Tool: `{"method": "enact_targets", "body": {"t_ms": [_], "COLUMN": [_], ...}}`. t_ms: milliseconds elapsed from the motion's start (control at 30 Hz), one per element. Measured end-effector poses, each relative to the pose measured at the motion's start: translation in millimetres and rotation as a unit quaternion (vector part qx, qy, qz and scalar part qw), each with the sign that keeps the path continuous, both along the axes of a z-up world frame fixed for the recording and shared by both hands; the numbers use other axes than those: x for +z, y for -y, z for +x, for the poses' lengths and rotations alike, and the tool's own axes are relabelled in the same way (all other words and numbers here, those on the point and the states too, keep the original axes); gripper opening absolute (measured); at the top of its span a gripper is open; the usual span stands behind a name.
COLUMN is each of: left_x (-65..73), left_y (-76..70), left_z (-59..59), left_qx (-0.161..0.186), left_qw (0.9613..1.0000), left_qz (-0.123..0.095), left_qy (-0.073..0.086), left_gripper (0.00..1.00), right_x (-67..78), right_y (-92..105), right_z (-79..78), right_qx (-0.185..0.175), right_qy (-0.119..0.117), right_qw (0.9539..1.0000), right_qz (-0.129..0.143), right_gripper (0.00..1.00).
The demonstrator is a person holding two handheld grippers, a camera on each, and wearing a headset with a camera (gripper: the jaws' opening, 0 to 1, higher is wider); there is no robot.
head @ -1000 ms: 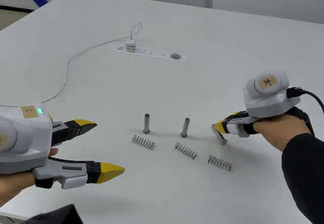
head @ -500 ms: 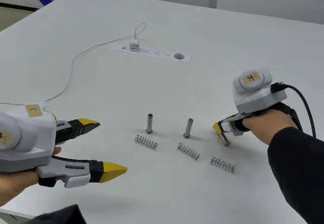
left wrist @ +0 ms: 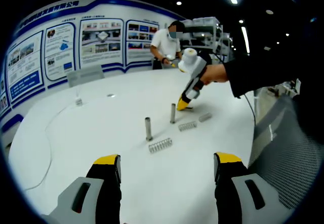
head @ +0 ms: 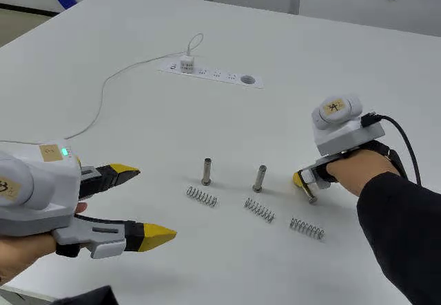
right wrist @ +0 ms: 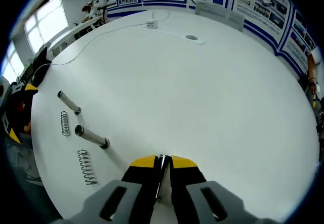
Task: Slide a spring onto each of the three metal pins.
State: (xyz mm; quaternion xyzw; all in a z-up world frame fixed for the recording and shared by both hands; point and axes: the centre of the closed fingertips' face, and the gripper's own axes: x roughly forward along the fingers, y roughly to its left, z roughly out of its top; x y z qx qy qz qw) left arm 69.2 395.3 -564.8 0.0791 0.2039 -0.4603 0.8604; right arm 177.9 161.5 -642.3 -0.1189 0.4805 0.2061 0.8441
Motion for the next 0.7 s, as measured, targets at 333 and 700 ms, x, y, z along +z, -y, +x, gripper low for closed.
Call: {"method": "enact_targets", "body": {"t_ms": [333,700], "left_x": [0.0,-1.3], "left_y": [-0.2,-1.0], "left_z": [-0.1,0.2], "left_qx": [-0.001,0.0], "left_qw": [1.0,1.0], "left_qz": [0.001,0.001], "left_qy": [-0.001,-0.002], "left_gripper": [0.76,0.76], "right_x": [-3.7,-2.7], "right_y": [-1.0,-1.5], "right_z": [3.0,-0.7], "right_qx": [0.012,0.015], "right_qy": [-0.031,-0.057], "right_qw": [0.9991,0.9974], "right_qz": [-0.027,-0.042], "right_gripper": [0.11,0.1]}}
